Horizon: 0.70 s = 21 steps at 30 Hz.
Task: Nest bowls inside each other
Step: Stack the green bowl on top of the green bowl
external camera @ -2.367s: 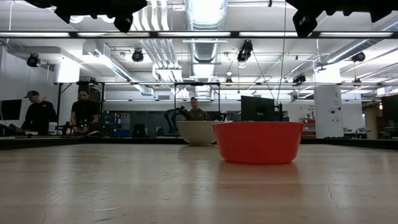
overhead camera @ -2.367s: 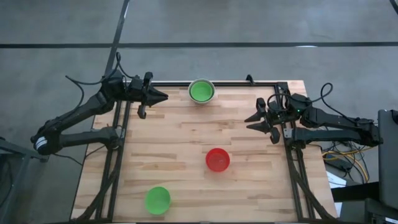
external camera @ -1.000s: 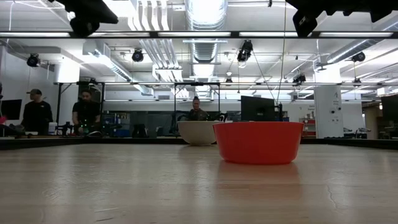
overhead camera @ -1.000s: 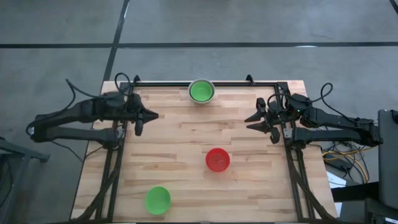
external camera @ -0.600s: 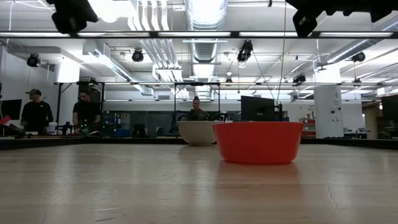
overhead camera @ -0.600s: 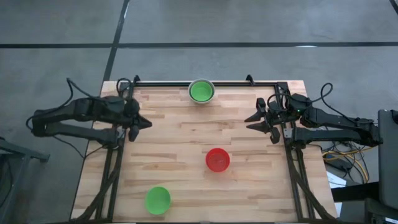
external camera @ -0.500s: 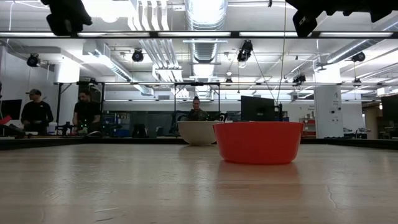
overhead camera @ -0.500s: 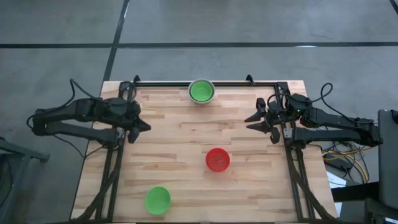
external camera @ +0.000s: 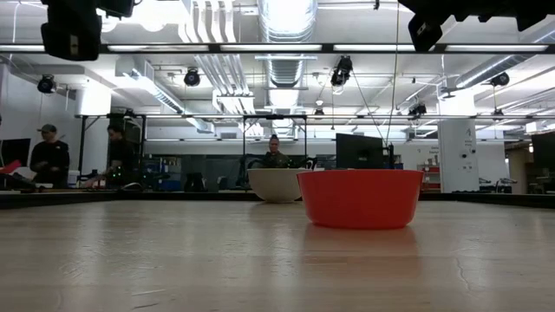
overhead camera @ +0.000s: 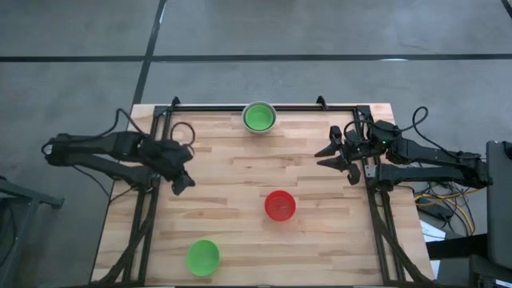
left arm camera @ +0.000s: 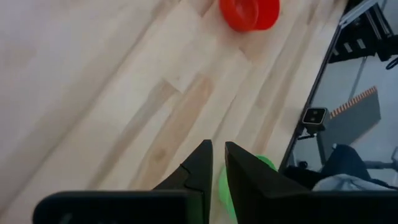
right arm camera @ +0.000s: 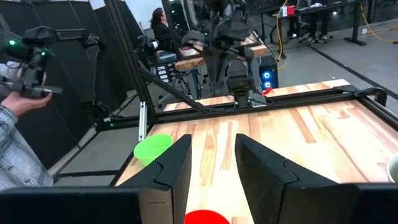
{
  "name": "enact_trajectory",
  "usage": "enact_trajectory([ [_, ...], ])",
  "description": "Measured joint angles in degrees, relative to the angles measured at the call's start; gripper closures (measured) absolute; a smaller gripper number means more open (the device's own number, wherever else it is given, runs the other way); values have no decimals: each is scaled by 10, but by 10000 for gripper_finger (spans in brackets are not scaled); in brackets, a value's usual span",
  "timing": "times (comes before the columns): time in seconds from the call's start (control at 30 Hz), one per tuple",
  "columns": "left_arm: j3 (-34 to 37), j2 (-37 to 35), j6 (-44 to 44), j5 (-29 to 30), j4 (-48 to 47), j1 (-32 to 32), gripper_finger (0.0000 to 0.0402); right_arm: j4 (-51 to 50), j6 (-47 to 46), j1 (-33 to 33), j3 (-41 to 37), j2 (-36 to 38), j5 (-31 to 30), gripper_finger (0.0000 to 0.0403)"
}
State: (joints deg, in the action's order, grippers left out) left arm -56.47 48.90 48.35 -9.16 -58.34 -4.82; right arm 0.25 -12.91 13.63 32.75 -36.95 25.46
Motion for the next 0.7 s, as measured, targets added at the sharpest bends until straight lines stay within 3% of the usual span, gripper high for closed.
enact_trajectory([
  [0.3,-24,67,151,37,9,-76,307,0,0,0,0,0,0,282],
  [0.47,-45,116,213,53,9,-134,303,0,0,0,0,0,0,282],
  [0.7,-69,162,202,90,9,-194,297,0,-1,0,0,0,0,282],
])
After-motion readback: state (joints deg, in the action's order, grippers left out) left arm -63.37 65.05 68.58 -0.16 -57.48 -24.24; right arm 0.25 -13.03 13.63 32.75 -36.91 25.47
